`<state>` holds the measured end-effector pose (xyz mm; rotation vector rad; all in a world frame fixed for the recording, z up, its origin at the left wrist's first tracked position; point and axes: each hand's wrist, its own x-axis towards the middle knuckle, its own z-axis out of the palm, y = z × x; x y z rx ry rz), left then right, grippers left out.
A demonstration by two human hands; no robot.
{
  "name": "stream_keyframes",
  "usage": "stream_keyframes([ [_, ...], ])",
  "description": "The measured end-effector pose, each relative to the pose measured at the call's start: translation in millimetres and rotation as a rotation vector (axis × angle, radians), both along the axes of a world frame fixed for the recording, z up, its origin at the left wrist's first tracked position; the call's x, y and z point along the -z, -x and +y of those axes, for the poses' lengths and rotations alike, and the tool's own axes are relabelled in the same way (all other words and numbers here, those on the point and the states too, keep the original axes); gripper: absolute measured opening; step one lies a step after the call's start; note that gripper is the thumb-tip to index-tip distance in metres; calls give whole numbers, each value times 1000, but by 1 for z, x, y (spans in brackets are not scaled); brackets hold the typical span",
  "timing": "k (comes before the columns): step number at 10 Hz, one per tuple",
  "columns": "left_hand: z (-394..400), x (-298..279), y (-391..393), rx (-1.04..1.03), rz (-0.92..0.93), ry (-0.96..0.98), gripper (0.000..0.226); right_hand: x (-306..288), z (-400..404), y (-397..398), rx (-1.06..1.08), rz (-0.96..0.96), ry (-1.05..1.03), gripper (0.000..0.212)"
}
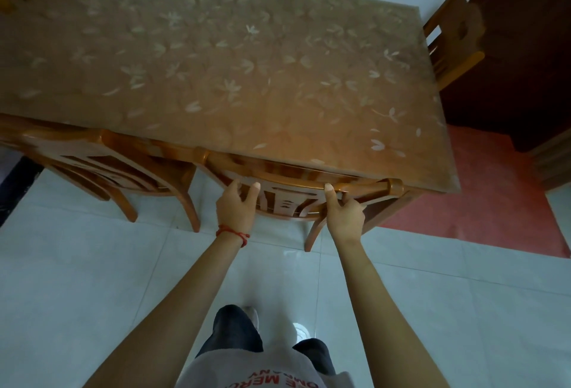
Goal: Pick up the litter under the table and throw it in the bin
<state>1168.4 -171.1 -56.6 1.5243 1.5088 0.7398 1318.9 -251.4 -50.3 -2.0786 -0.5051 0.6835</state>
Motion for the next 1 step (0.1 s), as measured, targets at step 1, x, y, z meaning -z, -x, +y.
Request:
stream_keyframes([
  [1,-15,-2,13,57,76,1,44,1,-12,7,-109,-65,45,30],
])
